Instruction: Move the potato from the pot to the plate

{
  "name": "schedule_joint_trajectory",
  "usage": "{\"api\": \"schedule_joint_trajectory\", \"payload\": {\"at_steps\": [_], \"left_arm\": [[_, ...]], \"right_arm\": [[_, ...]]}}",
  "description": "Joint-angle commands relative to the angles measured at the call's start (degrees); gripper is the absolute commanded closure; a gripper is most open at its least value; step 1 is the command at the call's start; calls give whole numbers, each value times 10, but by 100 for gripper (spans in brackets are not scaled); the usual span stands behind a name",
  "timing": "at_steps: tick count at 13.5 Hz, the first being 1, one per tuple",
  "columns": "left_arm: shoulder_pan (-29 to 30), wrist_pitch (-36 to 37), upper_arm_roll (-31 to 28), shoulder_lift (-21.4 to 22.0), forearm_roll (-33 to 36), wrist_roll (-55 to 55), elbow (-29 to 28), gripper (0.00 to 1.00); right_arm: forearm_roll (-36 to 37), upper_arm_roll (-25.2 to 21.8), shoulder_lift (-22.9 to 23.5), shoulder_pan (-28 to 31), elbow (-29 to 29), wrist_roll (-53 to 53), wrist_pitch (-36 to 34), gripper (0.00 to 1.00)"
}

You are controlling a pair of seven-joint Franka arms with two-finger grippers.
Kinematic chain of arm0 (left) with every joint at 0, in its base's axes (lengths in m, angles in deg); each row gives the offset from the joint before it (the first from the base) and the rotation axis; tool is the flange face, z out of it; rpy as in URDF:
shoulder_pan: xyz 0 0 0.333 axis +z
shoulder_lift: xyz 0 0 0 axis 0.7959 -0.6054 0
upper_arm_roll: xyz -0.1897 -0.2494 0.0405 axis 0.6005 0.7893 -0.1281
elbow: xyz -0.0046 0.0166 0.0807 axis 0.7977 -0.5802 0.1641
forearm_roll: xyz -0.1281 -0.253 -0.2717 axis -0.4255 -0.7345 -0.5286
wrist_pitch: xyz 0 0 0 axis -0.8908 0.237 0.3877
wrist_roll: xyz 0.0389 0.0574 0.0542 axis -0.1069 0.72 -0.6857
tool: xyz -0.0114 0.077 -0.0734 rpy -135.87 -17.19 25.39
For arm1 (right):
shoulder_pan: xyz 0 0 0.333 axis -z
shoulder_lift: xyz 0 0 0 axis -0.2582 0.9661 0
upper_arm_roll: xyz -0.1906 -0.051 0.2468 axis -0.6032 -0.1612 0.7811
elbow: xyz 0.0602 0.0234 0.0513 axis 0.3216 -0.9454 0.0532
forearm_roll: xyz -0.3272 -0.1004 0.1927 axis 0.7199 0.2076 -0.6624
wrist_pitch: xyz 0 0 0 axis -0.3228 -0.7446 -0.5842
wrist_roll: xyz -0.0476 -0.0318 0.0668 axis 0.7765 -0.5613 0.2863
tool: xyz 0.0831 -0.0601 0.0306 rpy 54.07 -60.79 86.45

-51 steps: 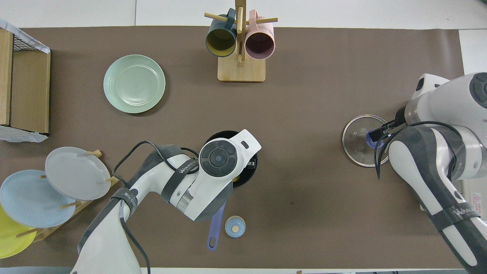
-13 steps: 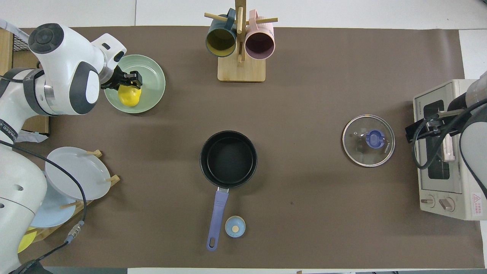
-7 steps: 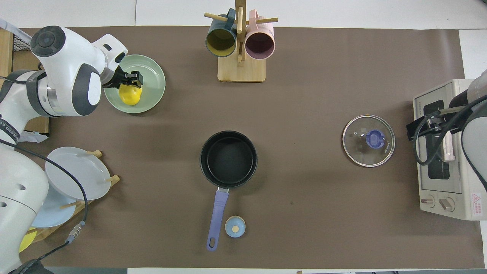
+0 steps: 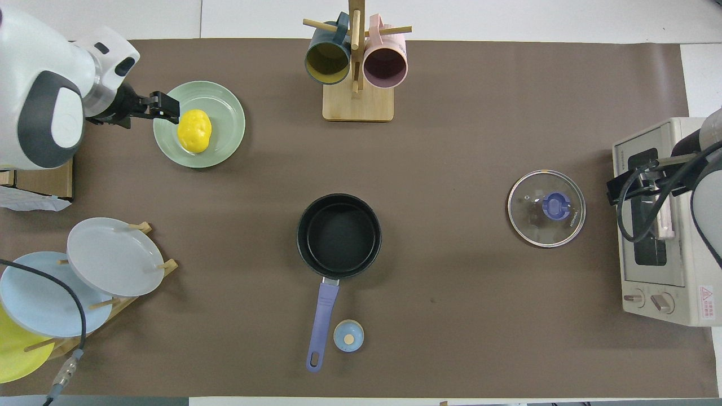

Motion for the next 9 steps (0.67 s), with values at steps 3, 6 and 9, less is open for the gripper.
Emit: {"api": "schedule_joint_trajectory", "payload": {"at_steps": [3,6,9], "left_arm": [[37,155,2,150,6,6,-21,0],[41,215,2,198,7,8,-29,0],[30,241,1,237,7,8,-78,0]], "right_arm": [[-11,-5,-8,-3,7,9,-8,0],[-11,-9,-8,-3,7,9,-6,0],[-11,-10,-9,2,7,9,-2,0]]}}
